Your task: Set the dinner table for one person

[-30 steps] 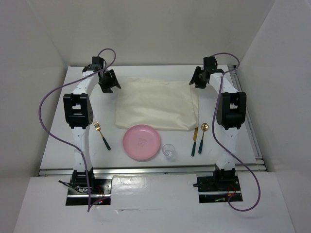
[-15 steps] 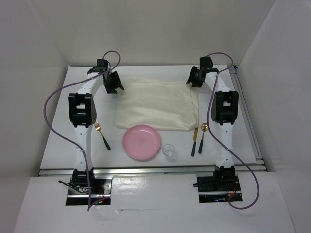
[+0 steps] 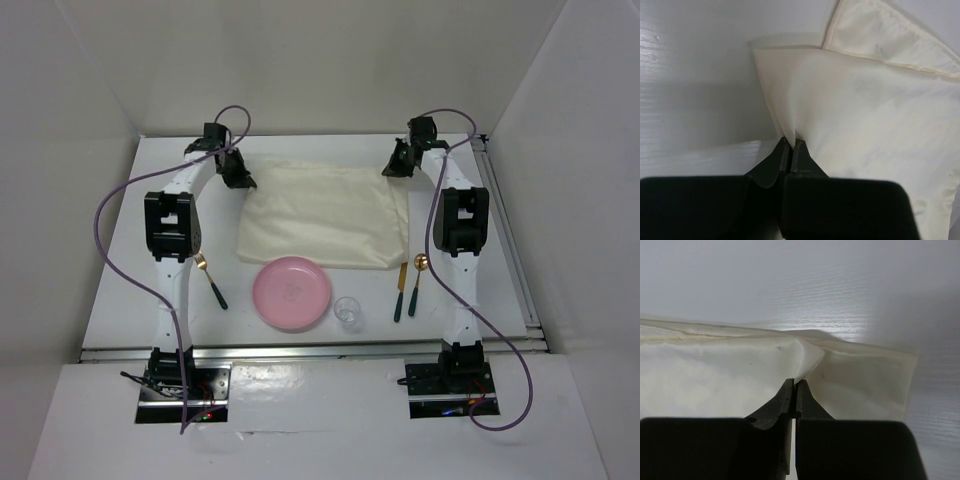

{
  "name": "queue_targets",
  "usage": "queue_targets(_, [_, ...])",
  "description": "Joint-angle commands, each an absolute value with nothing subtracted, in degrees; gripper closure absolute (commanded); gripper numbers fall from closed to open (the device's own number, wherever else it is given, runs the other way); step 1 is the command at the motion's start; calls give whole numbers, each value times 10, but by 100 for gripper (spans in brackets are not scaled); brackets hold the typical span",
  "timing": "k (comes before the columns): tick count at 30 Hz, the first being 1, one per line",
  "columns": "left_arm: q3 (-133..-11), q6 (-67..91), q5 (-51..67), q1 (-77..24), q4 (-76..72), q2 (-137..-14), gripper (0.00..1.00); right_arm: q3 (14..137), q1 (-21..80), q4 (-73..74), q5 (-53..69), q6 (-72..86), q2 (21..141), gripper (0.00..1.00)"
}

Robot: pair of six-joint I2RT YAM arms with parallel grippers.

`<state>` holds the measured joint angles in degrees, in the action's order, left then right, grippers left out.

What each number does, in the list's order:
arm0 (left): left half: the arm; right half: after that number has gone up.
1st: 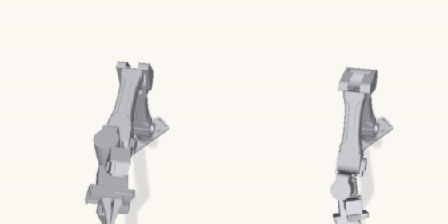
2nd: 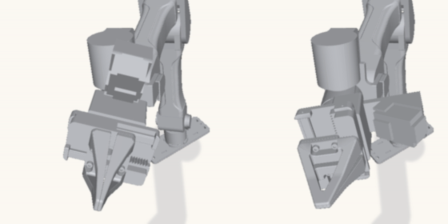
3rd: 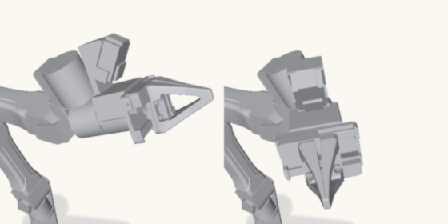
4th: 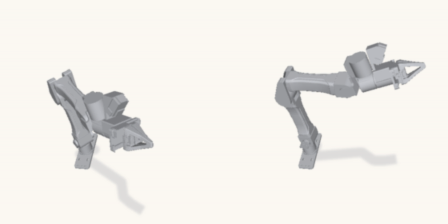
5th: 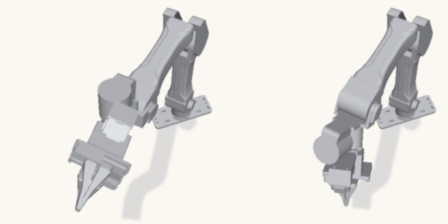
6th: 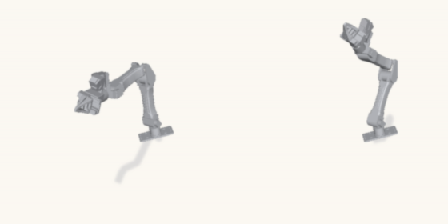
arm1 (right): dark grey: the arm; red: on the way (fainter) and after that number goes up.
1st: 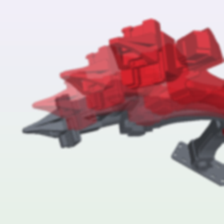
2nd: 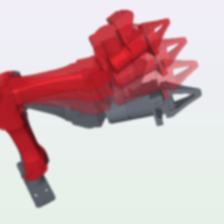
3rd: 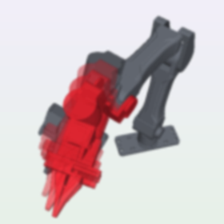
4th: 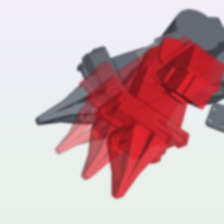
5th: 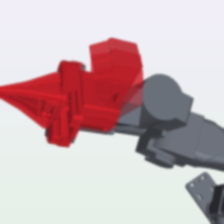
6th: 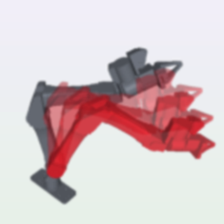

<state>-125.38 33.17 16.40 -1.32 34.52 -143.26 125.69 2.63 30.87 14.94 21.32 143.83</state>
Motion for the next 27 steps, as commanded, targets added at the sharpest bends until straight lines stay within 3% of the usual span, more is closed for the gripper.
queue_targets(1, [-1256, 333, 176, -10, 320, -1383, 100, 1284, 31, 292, 171, 210, 1423, 100])
queue_targets(17, [-1248, 349, 235, -4, 270, -1299, 100, 1161, 25, 213, 121, 221, 1278, 100])
queue_targets(27, [-1309, 372, 286, -4, 243, -1335, 100, 1046, -1, 149, 90, 246, 1187, 100])
